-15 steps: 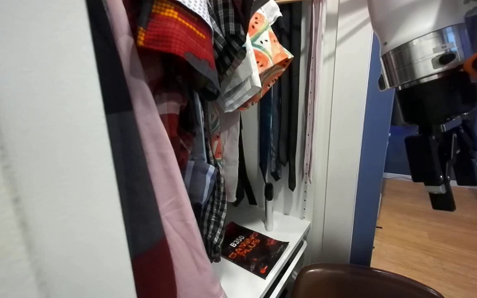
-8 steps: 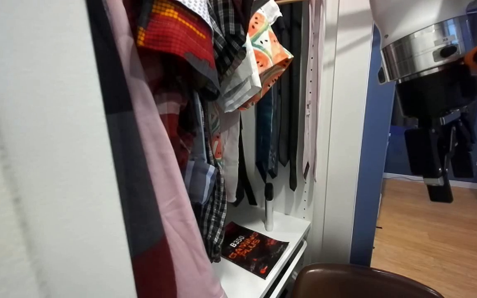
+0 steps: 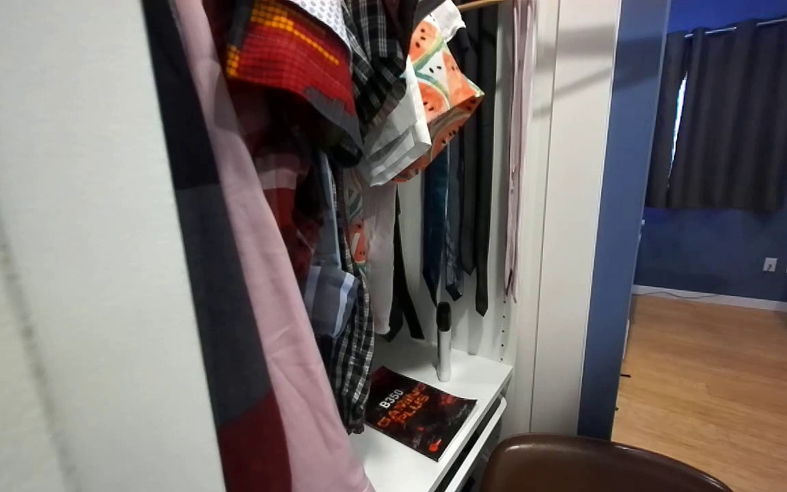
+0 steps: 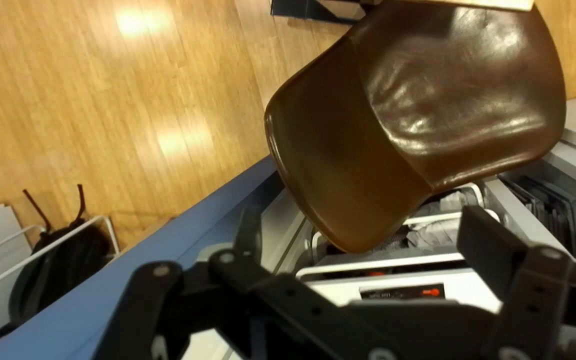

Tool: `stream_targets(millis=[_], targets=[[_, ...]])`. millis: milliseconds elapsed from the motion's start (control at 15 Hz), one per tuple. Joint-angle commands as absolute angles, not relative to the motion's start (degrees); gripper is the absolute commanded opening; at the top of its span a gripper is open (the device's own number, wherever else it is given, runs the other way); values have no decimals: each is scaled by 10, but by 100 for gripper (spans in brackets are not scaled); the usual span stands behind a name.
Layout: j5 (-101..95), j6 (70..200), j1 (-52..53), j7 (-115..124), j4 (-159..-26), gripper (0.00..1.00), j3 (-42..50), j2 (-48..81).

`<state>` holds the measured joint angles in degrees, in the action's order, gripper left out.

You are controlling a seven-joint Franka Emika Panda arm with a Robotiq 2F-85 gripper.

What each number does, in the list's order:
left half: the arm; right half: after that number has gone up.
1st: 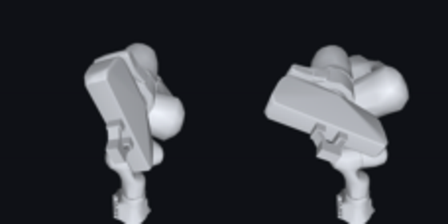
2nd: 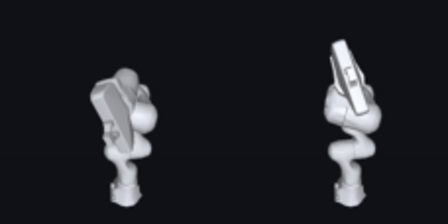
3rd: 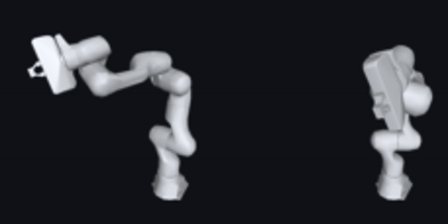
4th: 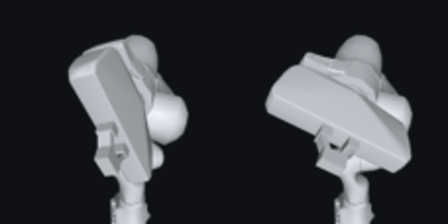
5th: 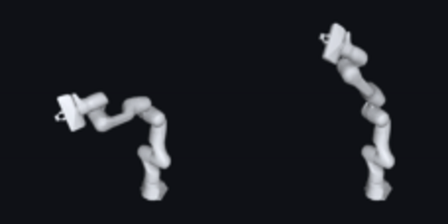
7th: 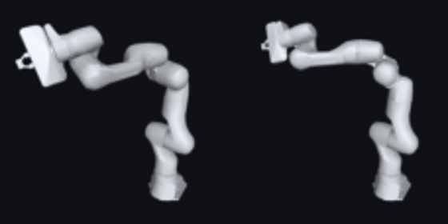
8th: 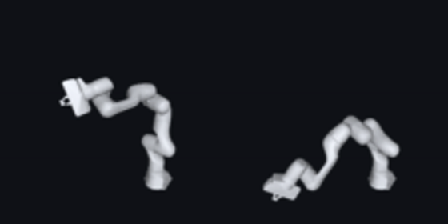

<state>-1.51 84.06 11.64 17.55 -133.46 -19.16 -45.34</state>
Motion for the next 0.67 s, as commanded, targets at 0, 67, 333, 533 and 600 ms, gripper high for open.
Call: stream_targets(millis=[0,67,333,533,600], targets=[[-13,833,111,171,-1322,100,-195,-466],[-13,833,111,171,-1323,100,-196,-470],[-12,853,110,166,-1320,100,-185,-463],[-23,887,104,140,-1258,100,-157,-475],[-29,894,104,122,-1235,100,-148,-475]])
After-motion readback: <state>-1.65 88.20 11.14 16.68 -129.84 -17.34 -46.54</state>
